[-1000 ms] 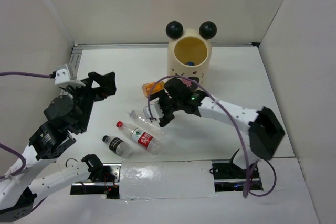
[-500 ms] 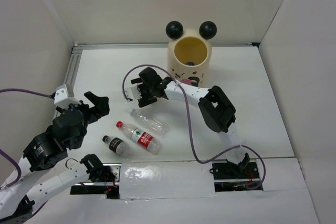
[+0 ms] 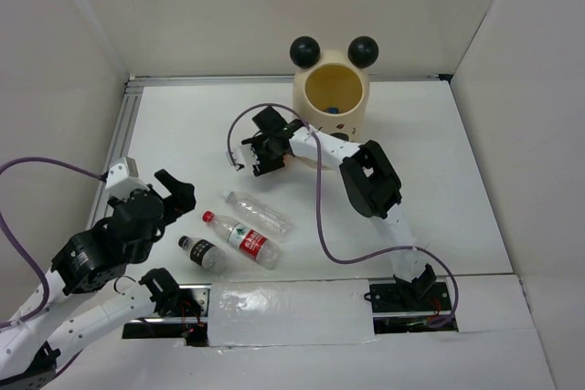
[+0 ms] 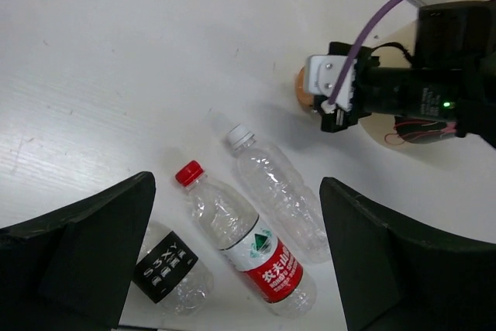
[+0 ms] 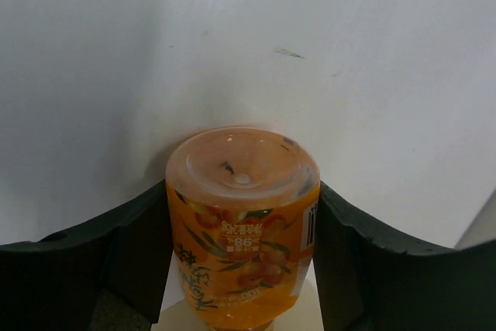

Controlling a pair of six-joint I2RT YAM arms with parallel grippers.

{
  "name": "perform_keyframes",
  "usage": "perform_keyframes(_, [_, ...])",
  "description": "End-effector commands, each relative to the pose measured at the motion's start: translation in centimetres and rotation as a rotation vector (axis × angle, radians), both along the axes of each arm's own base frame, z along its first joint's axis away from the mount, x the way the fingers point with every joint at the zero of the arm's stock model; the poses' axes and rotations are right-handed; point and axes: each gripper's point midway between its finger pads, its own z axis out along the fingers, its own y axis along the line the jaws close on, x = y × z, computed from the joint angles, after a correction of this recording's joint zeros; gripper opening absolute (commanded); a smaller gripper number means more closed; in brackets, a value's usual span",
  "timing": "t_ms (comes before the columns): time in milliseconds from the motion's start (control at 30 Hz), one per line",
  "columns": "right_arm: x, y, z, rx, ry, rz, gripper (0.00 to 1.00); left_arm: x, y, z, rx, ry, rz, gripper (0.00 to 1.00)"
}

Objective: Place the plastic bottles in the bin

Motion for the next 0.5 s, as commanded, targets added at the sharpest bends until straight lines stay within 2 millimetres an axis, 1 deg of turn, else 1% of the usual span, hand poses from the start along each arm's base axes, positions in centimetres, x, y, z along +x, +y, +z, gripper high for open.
perform_keyframes(0, [-3.2,0.7,4.6,0.084,0.116,0.095,0.51,-0.1,-0.4,-2.2,-0.083,0.097,0.092,1.00])
perform_keyframes(33, [-4.6,1.3,5.9,0.130,0.167,0.129,0.46,-0.5,0.0,-3.4,-0.062,0.149,0.117,1.00])
perform_keyframes(67, [-5.4,2.5,8.0,0.183,0.163,0.170,0.44,-0.6,0.0,-4.1,-0.064,0.181,0.145,1.00])
perform_keyframes(100, [-6.1,3.1,11.9,0.267,0.175,0.158,0.43,-0.7,-0.7,-4.9,-0.107,0.235,0.175,1.00])
perform_keyframes(133, [-7.4,4.1,14.5,0.353,0.219,0.195,0.42,-1.0,-0.8,-5.5,-0.111,0.271,0.191,1.00])
perform_keyframes(167, [-8.4,4.4,18.4,0.424,0.234,0.201,0.42,-1.4,-1.1,-6.6,-0.135,0.329,0.230,1.00])
perform_keyframes(200, [-9.2,4.7,18.6,0.451,0.287,0.205,0.42,-1.8,-1.1,-6.9,-0.129,0.351,0.225,1.00])
perform_keyframes(233, [-9.9,4.9,22.5,0.525,0.267,0.225,0.42,-1.8,-1.4,-7.5,-0.160,0.381,0.264,1.00])
perform_keyframes(267, [-10.9,5.0,24.3,0.574,0.288,0.247,0.42,-2.0,-1.6,-8.0,-0.167,0.409,0.282,1.00])
perform_keyframes(300, [-11.6,4.8,27.7,0.639,0.270,0.246,0.41,-2.3,-2.0,-8.4,-0.189,0.441,0.291,1.00])
perform_keyframes(333, [-11.5,4.3,29.5,0.678,0.257,0.240,0.41,-2.5,-2.1,-8.8,-0.187,0.464,0.301,1.00])
perform_keyframes(367, [-11.9,3.9,31.3,0.719,0.254,0.251,0.41,-2.5,-2.4,-9.2,-0.180,0.486,0.308,1.00])
perform_keyframes(400, [-11.7,3.5,33.2,0.766,0.225,0.257,0.41,-2.6,-2.6,-9.0,-0.182,0.499,0.304,1.00])
perform_keyframes(433, [-11.6,1.8,35.4,0.812,0.224,0.219,0.41,-2.5,-2.9,-8.8,-0.188,0.504,0.300,1.00])
perform_keyframes(467, [-11.9,1.0,36.9,0.845,0.225,0.233,0.41,-2.5,-2.8,-8.8,-0.180,0.506,0.293,1.00])
